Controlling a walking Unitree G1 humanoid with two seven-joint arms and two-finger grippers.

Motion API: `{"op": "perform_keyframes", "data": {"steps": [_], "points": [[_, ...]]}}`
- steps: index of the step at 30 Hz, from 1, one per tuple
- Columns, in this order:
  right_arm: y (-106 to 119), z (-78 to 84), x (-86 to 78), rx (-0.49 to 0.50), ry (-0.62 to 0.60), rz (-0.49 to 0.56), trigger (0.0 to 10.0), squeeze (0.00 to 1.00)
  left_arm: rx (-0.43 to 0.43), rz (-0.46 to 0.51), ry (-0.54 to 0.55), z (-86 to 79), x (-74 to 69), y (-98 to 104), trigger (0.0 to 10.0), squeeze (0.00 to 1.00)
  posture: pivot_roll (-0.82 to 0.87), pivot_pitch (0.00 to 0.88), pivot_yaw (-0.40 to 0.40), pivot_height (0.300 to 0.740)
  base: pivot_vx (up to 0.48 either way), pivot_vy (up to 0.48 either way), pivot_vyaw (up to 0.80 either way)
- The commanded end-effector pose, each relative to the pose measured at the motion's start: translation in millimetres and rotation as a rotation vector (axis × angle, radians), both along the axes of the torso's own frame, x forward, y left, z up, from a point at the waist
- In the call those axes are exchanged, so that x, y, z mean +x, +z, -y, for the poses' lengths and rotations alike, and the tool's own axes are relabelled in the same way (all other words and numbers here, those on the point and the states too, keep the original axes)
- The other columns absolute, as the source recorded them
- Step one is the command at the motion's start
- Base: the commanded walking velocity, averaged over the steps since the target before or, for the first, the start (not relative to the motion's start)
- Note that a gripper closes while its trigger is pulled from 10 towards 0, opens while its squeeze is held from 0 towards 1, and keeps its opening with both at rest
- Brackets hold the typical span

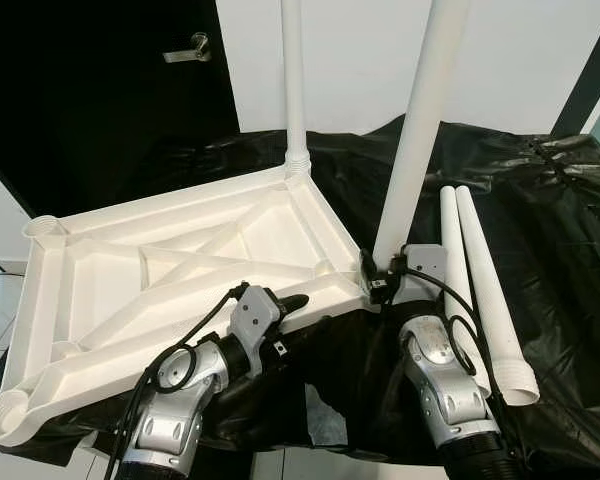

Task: Building children table

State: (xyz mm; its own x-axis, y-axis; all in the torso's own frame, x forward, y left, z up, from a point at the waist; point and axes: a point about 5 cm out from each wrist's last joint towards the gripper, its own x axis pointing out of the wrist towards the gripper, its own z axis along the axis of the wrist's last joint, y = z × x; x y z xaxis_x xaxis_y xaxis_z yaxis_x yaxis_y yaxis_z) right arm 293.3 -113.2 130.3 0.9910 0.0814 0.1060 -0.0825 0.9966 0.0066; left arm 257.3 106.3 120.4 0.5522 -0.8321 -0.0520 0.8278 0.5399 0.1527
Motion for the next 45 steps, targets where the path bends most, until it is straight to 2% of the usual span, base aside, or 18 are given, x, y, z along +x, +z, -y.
{"op": "perform_keyframes", "data": {"steps": [1,2,3,4,5,6,13,14,15,16,21,24,33,34,36,37,38,45], "points": [[-15.0,9.5,-3.7,0.015,-0.055,-0.075,10.0,0.00,-0.004,-0.008,0.050,-2.6,3.1,-2.2,10.0,0.00,-0.03,0.000,0.023,0.740,0.000,0.000,0.00],[-13.4,10.2,-3.7,0.016,-0.052,-0.066,10.0,0.00,-0.004,-0.007,0.052,-3.3,3.3,-1.8,10.0,0.00,-0.03,0.000,0.029,0.740,0.000,0.000,0.00],[-11.4,11.7,-3.6,0.012,-0.036,-0.053,10.0,0.13,-0.003,-0.007,0.054,-3.9,3.2,-1.5,10.0,0.00,-0.03,0.000,0.034,0.740,0.000,0.000,0.00],[-11.4,11.7,-3.6,0.012,-0.036,-0.053,10.0,0.13,-0.003,-0.007,0.054,-3.9,3.2,-1.5,10.0,0.00,-0.03,0.000,0.034,0.740,0.000,0.000,0.00],[-9.5,13.7,-3.8,0.008,-0.028,-0.042,10.0,0.45,-0.002,-0.005,0.054,-4.0,3.1,-1.3,10.0,0.00,-0.03,0.000,0.030,0.740,0.000,0.000,0.00],[-7.8,15.9,-3.9,0.008,-0.020,-0.035,10.0,1.00,-0.003,-0.004,0.055,-4.1,3.4,-0.9,10.0,0.00,-0.03,0.000,0.029,0.740,0.000,0.000,0.00],[1.3,26.8,-5.8,0.017,0.086,0.018,10.0,1.00,0.005,0.004,0.055,-4.5,5.9,0.4,10.0,0.00,-0.03,0.000,0.023,0.740,0.000,0.000,0.00],[2.4,30.3,-6.9,0.010,0.135,0.025,10.0,0.31,0.007,0.004,0.056,-4.7,6.5,0.4,10.0,0.00,-0.03,0.000,0.023,0.740,0.000,0.000,0.00],[3.0,32.5,-7.7,0.002,0.166,0.029,10.0,0.31,0.008,0.004,0.057,-4.9,6.8,0.5,10.0,0.00,-0.03,0.000,0.023,0.740,0.000,0.000,0.00],[2.0,34.5,-8.5,0.003,0.216,0.019,10.0,0.00,0.008,0.004,0.058,-5.2,7.1,0.7,10.0,0.00,-0.03,0.000,0.022,0.740,0.000,0.000,0.00],[1.6,42.7,-8.0,-0.048,0.363,0.008,10.0,0.00,0.006,0.007,0.061,-6.0,7.7,1.5,10.0,0.00,-0.02,0.000,0.020,0.740,0.000,0.000,0.00],[6.8,49.5,6.7,-0.135,0.488,-0.007,10.0,0.00,0.013,0.013,0.060,-7.3,9.9,1.8,10.0,0.00,-0.03,0.000,0.026,0.740,0.000,0.000,0.00],[6.0,36.4,25.8,-0.234,0.700,-0.058,10.0,0.00,0.017,0.030,0.051,-4.8,16.6,5.9,10.0,0.00,-0.02,0.000,0.029,0.740,0.000,0.000,0.00],[5.5,34.9,27.1,-0.240,0.722,-0.063,8.4,0.00,0.017,0.032,0.050,-4.7,17.1,6.2,10.0,0.00,-0.02,0.000,0.027,0.740,0.000,0.000,0.00],[4.8,33.7,29.1,-0.257,0.733,-0.067,8.4,0.00,0.019,0.033,0.050,-4.8,17.5,6.5,10.0,0.00,-0.01,0.000,0.026,0.740,0.000,0.000,0.00],[3.7,33.1,30.6,-0.260,0.740,-0.075,1.4,0.00,0.020,0.035,0.051,-5.2,17.7,6.8,10.0,0.00,-0.01,0.000,0.022,0.740,0.000,0.000,0.00],[2.6,33.8,32.1,-0.265,0.743,-0.082,0.0,0.00,0.020,0.037,0.052,-5.5,17.9,7.2,10.0,0.00,-0.01,0.000,0.021,0.740,0.000,0.000,0.00],[-2.7,40.7,34.0,-0.261,0.729,-0.110,0.0,0.00,0.018,0.038,0.062,-7.4,17.5,7.4,10.0,0.00,-0.01,0.000,0.013,0.740,0.000,0.000,0.00]]}}
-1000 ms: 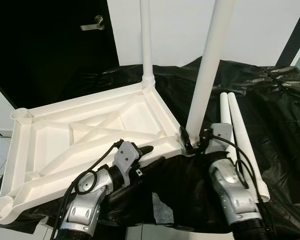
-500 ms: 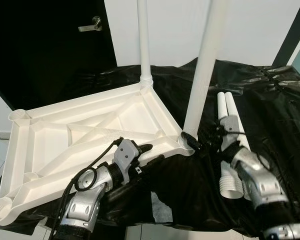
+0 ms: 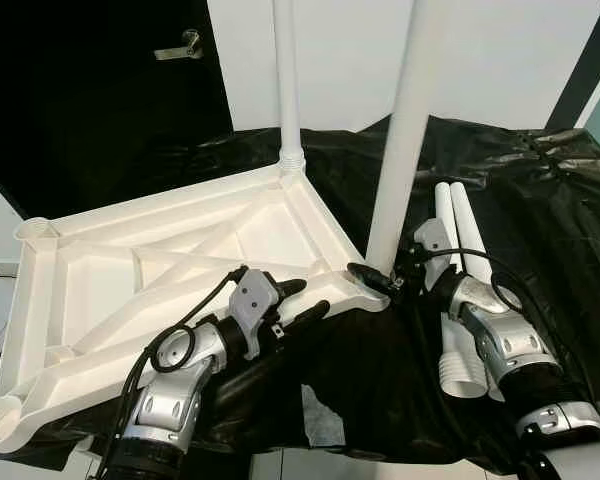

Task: Building children table

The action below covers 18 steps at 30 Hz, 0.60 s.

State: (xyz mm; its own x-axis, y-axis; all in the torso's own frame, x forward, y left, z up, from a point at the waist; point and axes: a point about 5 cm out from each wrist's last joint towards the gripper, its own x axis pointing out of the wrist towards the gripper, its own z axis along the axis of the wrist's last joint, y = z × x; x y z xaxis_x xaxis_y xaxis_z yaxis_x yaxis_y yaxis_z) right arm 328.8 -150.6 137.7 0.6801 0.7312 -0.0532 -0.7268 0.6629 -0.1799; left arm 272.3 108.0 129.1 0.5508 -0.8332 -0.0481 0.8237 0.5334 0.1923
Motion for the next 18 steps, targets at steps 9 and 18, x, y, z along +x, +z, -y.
{"op": "perform_keyframes", "data": {"steps": [9,18], "points": [[-15.7,6.2,-7.7,0.071,-0.138,-0.035,10.0,0.00,-0.003,-0.008,0.067,-5.5,-0.8,-5.1,10.0,0.00,-0.02,0.000,0.012,0.740,0.000,0.000,0.00],[-29.6,0.0,-16.7,0.082,-0.433,-0.042,10.0,0.00,-0.001,-0.018,0.063,-4.4,-2.6,-6.9,10.0,0.00,-0.01,0.000,0.002,0.740,0.000,0.000,0.00]]}}
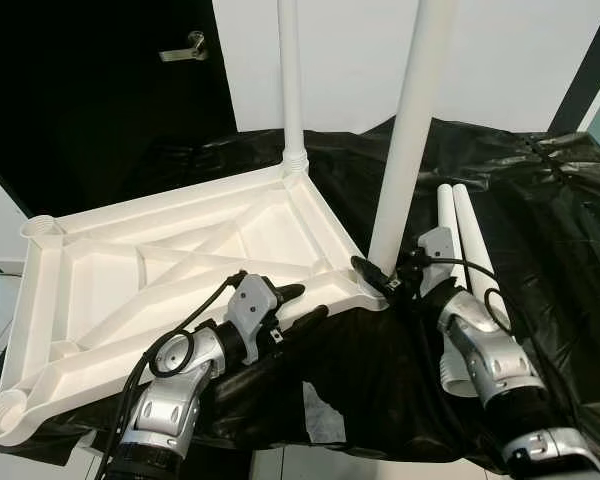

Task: Building children table

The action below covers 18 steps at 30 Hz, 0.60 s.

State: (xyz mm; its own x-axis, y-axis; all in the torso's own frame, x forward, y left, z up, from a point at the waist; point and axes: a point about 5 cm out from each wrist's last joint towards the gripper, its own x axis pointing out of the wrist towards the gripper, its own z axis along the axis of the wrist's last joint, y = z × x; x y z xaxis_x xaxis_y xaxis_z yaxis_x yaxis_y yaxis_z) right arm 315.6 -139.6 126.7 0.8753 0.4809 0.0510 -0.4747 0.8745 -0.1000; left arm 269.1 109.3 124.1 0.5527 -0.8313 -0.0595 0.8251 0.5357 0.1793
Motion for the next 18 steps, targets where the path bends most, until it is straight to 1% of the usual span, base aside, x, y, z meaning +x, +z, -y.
{"op": "perform_keyframes", "data": {"steps": [1,2,3,5,6,7,8,9,11,13,14,18], "points": [[-18.5,10.9,-3.4,-0.031,-0.109,-0.087,10.0,0.00,-0.003,0.000,0.060,-3.1,0.6,-1.9,10.0,0.00,-0.01,0.000,0.002,0.740,0.000,0.000,0.00],[-22.4,9.9,-5.9,-0.028,-0.178,-0.100,10.0,0.00,-0.001,-0.001,0.059,-3.2,-0.3,-2.1,10.0,0.00,-0.01,0.000,0.001,0.740,0.000,0.000,0.00],[-22.4,9.9,-5.9,-0.028,-0.178,-0.100,10.0,0.00,-0.001,-0.001,0.059,-3.2,-0.3,-2.1,10.0,0.00,-0.01,0.000,0.001,0.740,0.000,0.000,0.00],[-26.4,7.4,-10.6,-0.028,-0.273,-0.107,10.0,0.00,0.000,-0.002,0.059,-3.8,-1.7,-2.4,10.0,0.00,-0.01,0.000,-0.001,0.740,0.000,0.000,0.00],[-27.8,3.1,-13.9,-0.015,-0.321,-0.102,10.0,0.00,-0.002,-0.004,0.064,-4.3,-2.0,-2.9,10.0,0.00,-0.01,0.000,0.000,0.740,0.000,0.000,0.00],[-27.8,3.1,-13.9,-0.015,-0.321,-0.102,10.0,0.00,-0.002,-0.004,0.064,-4.3,-2.0,-2.9,10.0,0.00,-0.01,0.000,0.000,0.740,0.000,0.000,0.00],[-30.5,-2.9,-17.3,0.008,-0.375,-0.113,10.0,0.00,-0.003,-0.006,0.067,-4.5,-2.2,-3.6,10.0,0.00,-0.01,0.000,0.001,0.740,0.000,0.000,0.00],[-30.5,-2.9,-17.3,0.008,-0.375,-0.113,10.0,0.00,-0.003,-0.006,0.067,-4.5,-2.2,-3.6,10.0,0.00,-0.01,0.000,0.001,0.740,0.000,0.000,0.00],[-32.5,-15.0,-22.9,0.067,-0.433,-0.128,10.0,0.00,-0.009,-0.004,0.070,-3.7,-1.8,-3.5,10.0,0.00,-0.01,0.000,-0.002,0.740,0.000,0.000,0.00],[-31.1,-25.7,-26.7,0.097,-0.430,-0.130,10.0,0.00,-0.014,0.002,0.077,-3.1,1.0,-2.6,10.0,0.00,-0.02,0.000,0.003,0.740,0.000,0.000,0.00],[-29.2,-28.0,-28.0,0.105,-0.420,-0.122,10.0,0.00,-0.020,0.002,0.078,-2.3,2.3,-1.5,10.0,0.00,-0.03,0.000,0.006,0.740,0.000,0.000,0.00],[-27.1,-26.5,-29.2,0.085,-0.413,-0.108,10.0,0.00,-0.020,0.006,0.068,-0.9,3.2,-0.4,10.0,0.00,-0.03,0.000,0.006,0.740,0.000,0.000,0.00]]}}
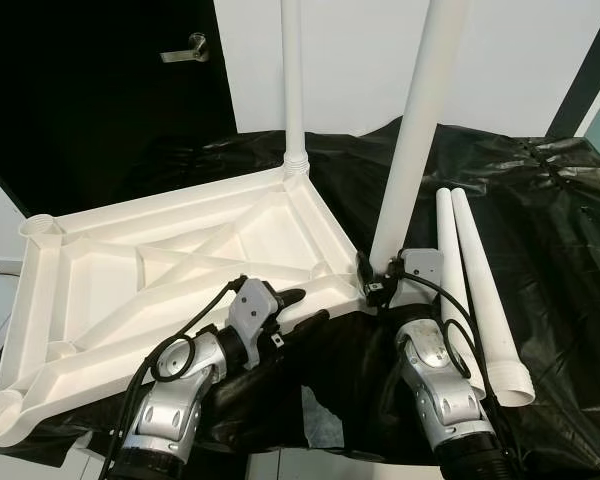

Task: Building children table

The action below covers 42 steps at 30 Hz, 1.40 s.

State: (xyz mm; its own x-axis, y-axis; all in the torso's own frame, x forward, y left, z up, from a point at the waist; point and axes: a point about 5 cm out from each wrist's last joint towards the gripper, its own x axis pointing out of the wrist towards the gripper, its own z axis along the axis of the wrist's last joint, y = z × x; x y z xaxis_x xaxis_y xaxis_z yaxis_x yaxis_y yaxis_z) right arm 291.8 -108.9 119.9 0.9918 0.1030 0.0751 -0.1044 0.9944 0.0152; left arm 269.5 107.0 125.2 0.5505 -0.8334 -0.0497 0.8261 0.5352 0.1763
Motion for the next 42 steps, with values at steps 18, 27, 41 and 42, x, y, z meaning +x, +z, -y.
{"op": "perform_keyframes", "data": {"steps": [18,27,41,42], "points": [[2.1,39.7,-0.4,-0.111,0.307,-0.013,10.0,0.53,0.004,0.010,0.059,-4.8,5.5,0.9,10.0,0.00,-0.03,0.000,0.021,0.740,0.000,0.000,0.00],[10.6,41.7,18.1,-0.211,0.508,-0.011,10.0,0.00,0.009,0.014,0.058,-6.1,6.4,1.8,10.0,0.00,-0.02,0.000,0.025,0.740,0.000,0.000,0.00],[15.4,26.5,33.7,-0.294,0.787,-0.034,0.0,0.00,0.014,0.031,0.081,-10.9,7.2,5.9,10.0,0.00,0.01,0.000,0.004,0.740,0.000,0.000,0.00],[15.4,26.5,33.7,-0.294,0.787,-0.034,0.0,0.00,0.014,0.031,0.081,-10.9,7.2,5.9,10.0,0.00,0.01,0.000,0.004,0.740,0.000,0.000,0.00]]}}
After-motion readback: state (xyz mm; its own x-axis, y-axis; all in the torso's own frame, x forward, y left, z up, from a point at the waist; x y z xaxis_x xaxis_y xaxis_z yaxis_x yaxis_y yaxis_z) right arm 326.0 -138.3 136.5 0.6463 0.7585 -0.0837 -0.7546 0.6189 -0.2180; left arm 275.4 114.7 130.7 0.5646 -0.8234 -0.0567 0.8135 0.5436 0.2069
